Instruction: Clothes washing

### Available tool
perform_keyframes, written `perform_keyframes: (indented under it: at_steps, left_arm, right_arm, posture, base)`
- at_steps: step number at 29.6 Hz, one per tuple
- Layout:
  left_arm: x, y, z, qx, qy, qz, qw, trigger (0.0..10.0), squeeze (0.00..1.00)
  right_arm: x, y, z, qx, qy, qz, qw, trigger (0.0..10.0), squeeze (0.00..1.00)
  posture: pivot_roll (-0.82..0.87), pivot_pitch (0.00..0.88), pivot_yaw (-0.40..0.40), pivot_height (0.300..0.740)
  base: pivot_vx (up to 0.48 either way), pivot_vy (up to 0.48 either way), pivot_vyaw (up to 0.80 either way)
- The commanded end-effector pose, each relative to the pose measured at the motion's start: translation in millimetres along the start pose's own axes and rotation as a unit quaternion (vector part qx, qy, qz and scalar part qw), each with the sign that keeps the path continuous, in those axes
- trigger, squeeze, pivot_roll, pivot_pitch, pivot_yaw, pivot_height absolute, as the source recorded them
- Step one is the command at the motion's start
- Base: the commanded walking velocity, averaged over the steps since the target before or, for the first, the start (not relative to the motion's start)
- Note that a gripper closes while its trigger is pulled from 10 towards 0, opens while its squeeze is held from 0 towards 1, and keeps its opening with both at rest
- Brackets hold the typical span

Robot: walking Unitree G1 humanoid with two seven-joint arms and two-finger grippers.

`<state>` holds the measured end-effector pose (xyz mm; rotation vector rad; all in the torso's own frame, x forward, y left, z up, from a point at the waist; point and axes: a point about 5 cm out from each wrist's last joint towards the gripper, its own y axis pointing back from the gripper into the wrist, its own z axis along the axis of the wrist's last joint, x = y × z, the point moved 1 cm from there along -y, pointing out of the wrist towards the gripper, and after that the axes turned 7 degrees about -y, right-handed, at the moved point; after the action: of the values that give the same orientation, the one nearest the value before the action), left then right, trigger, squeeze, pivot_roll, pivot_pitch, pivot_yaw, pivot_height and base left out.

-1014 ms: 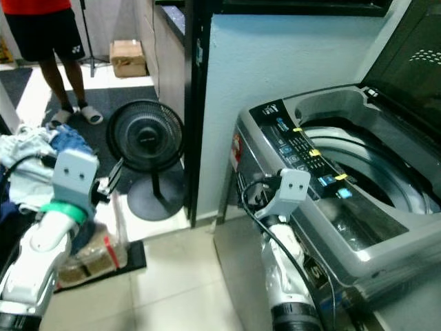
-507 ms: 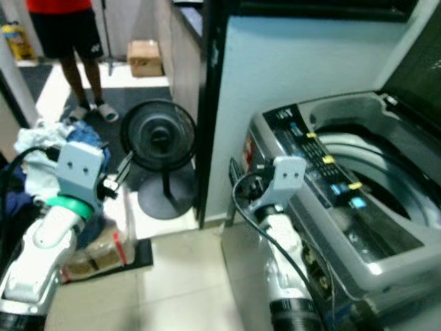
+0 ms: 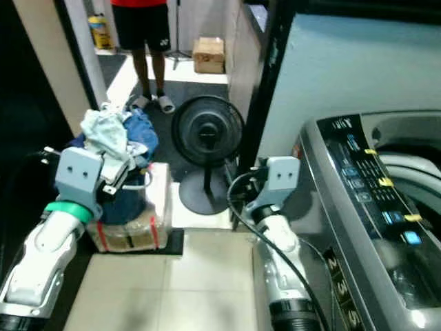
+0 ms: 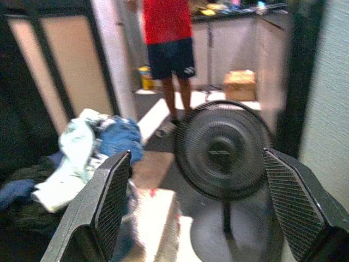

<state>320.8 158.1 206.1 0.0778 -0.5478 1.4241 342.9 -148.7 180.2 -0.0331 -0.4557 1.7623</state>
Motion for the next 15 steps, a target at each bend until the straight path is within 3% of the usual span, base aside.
perform_keyframes:
  at_steps: [1, 12, 15]
  left_arm:
    - [-3.5, 3.2, -9.1, 0.020, 0.004, -0.005, 1.000, 10.0, 0.00]
    - [-4.2, 3.8, -15.1, 0.031, 0.002, -0.005, 1.000, 10.0, 0.00]
    - [-3.2, 4.0, -20.0, 0.042, 0.006, 0.009, 0.999, 10.0, 0.00]
  right_arm:
    - [-0.8, 4.2, -5.9, 0.013, 0.001, 0.000, 1.000, 10.0, 0.00]
    - [0.2, 5.1, -7.7, 0.015, 0.000, 0.004, 1.000, 10.0, 0.00]
    - [6.1, 4.9, -10.6, 0.023, 0.037, 0.012, 0.999, 10.0, 0.00]
  posture:
    - [0.06, 0.025, 0.005, 0.740]
    - [0.06, 0.026, 0.007, 0.740]
    - [0.06, 0.022, 0.008, 0.740]
  base:
    - [0.000, 0.000, 0.76]
    - [0.000, 0.000, 0.75]
    - [0.344, 0.175, 0.23]
